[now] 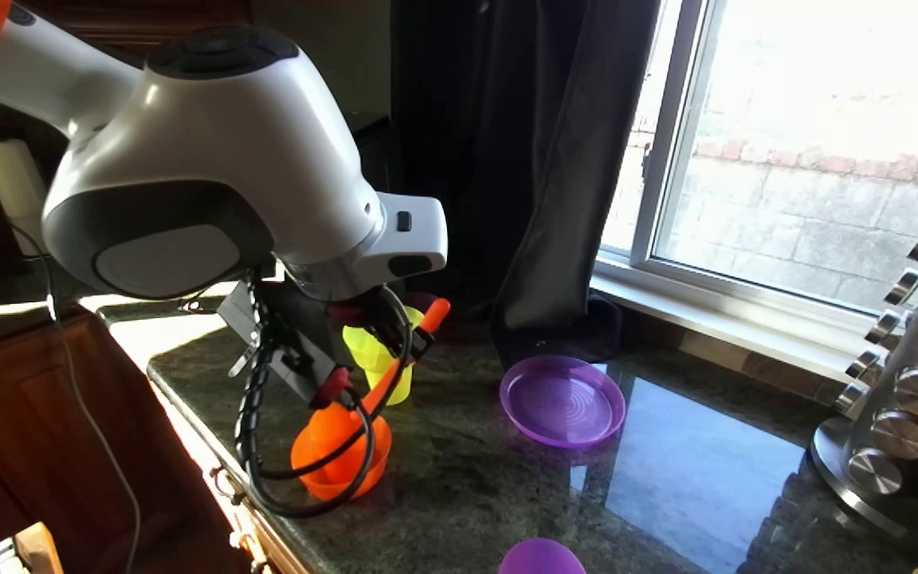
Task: Put the orange cup and the orange knife in the bowl
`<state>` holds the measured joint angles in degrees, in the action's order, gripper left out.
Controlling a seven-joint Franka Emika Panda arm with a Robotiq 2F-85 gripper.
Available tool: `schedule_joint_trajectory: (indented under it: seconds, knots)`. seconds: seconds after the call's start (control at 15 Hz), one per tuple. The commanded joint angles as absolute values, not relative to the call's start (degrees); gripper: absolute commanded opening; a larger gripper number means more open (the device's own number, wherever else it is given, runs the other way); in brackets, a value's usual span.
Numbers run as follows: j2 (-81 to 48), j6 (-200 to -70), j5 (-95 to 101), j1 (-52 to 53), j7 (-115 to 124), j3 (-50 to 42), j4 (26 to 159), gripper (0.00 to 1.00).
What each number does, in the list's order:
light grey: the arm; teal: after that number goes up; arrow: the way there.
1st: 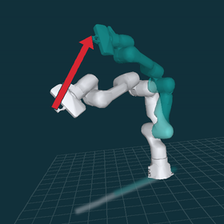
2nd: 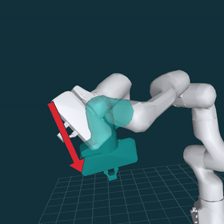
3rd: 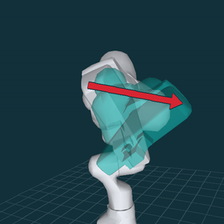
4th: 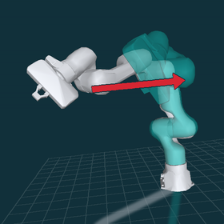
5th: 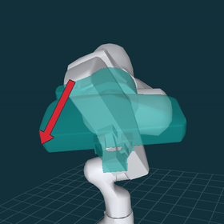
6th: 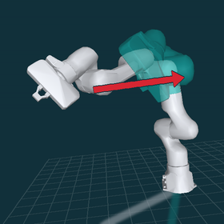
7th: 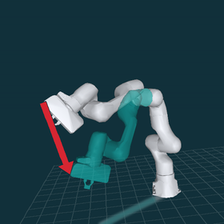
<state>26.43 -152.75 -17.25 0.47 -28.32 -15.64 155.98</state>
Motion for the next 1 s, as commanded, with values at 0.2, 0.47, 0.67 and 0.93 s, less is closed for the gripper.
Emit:
schedule_joint_trajectory:
  seconds: [0.2,0.47,0.67,0.93]
  knots:
    - [28.3,-154.7,-19.1,5.3,-29.8,-19.6,157.4,0.04]
    - [27.7,-158.8,-19.9,7.9,-30.2,-21.3,157.7,0.04]
    - [27.1,-158.3,-19.6,9.0,-29.6,-22.2,157.4,0.04]
    - [26.5,-157.2,-18.6,9.0,-29.4,-22.3,157.2,0.04]
